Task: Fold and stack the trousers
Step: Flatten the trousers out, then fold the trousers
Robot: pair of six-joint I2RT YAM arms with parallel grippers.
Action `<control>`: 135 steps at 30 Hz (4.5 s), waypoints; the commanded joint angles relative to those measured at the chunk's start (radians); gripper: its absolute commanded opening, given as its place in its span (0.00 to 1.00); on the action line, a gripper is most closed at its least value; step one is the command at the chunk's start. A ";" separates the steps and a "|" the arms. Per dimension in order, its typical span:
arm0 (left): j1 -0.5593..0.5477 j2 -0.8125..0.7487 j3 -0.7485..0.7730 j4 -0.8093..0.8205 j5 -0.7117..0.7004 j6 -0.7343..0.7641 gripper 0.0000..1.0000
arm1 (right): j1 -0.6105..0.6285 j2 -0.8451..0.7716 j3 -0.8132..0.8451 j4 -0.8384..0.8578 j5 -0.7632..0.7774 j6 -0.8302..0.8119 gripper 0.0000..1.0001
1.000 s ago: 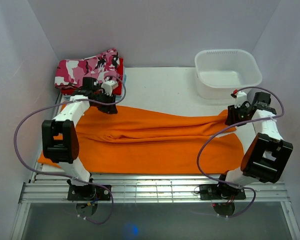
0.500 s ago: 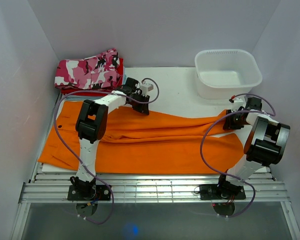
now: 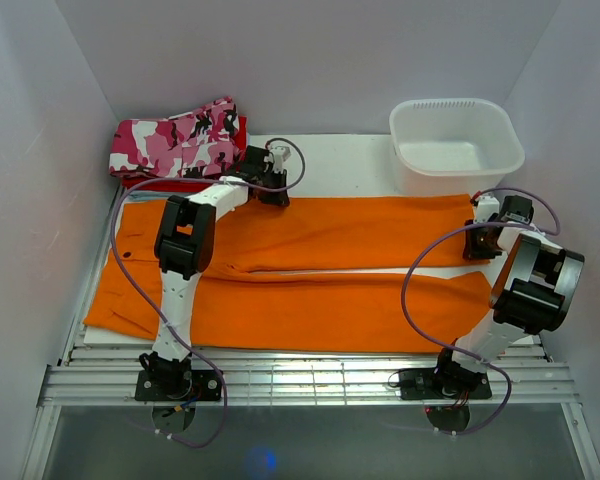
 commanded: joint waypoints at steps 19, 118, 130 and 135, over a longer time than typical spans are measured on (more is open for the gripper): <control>0.077 -0.345 -0.096 -0.226 0.291 0.105 0.59 | -0.058 -0.148 0.156 -0.516 0.011 -0.466 0.53; 0.799 0.071 0.355 -0.886 0.195 1.116 0.56 | 0.224 0.318 0.358 -0.395 -0.041 -0.527 0.44; 0.824 0.024 0.201 -0.901 0.253 1.219 0.28 | 0.203 0.081 0.087 -0.500 -0.036 -0.777 0.39; 0.824 -0.011 0.169 -0.870 0.267 1.247 0.33 | 0.185 -0.001 0.122 -0.570 -0.103 -0.814 0.40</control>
